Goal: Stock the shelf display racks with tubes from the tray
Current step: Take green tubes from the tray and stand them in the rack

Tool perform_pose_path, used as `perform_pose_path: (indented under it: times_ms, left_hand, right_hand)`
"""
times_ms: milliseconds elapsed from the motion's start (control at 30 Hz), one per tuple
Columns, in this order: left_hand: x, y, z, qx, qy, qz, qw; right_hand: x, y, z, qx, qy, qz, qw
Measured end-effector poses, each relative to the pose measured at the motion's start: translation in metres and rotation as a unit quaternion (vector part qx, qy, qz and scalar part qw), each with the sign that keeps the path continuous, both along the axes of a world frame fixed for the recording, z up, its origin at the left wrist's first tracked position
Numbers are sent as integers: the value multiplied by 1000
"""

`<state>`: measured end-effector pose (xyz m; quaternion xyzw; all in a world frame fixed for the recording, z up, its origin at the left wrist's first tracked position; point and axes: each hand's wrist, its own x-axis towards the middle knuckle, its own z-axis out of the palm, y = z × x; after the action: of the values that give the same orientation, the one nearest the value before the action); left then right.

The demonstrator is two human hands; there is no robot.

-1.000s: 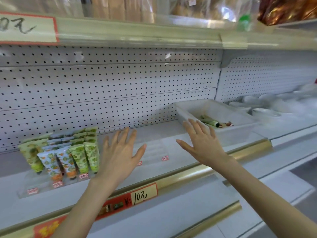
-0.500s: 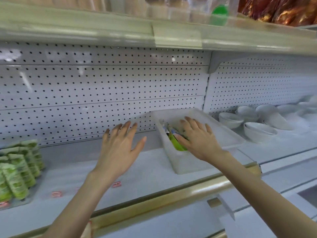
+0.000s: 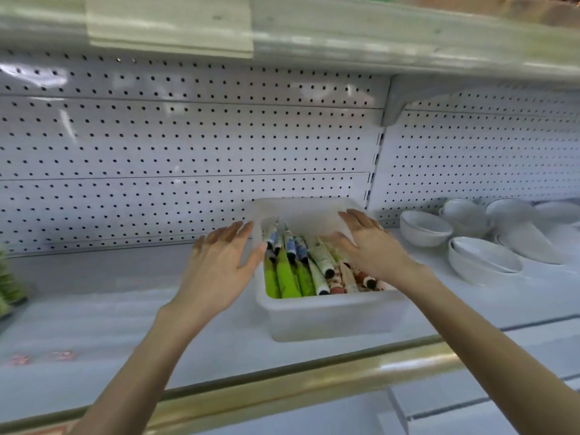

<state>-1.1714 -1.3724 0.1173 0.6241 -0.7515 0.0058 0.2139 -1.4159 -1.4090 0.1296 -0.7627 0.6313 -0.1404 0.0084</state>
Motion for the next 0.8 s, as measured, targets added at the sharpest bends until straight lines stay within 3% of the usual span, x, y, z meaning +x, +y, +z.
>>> perform_pose_path:
  times_ms: [167,467,633,800]
  left_hand:
    - [-14,-11,4,-1,8,0,1000]
    - [-24,-41,6,44,-73,-5,996]
    - [-32,-56,10,66,-80,-24,994]
    - [-38,-65,9,58,-83,-45,994]
  right_hand:
    - [-17,-14,-1,19,-43,-12,999]
    - [-22,-31,4,39,-87,-30,995]
    - [-13,-73,6,110,-77,-37,990]
    - [-4,-105,-9,244,-38,-87,965]
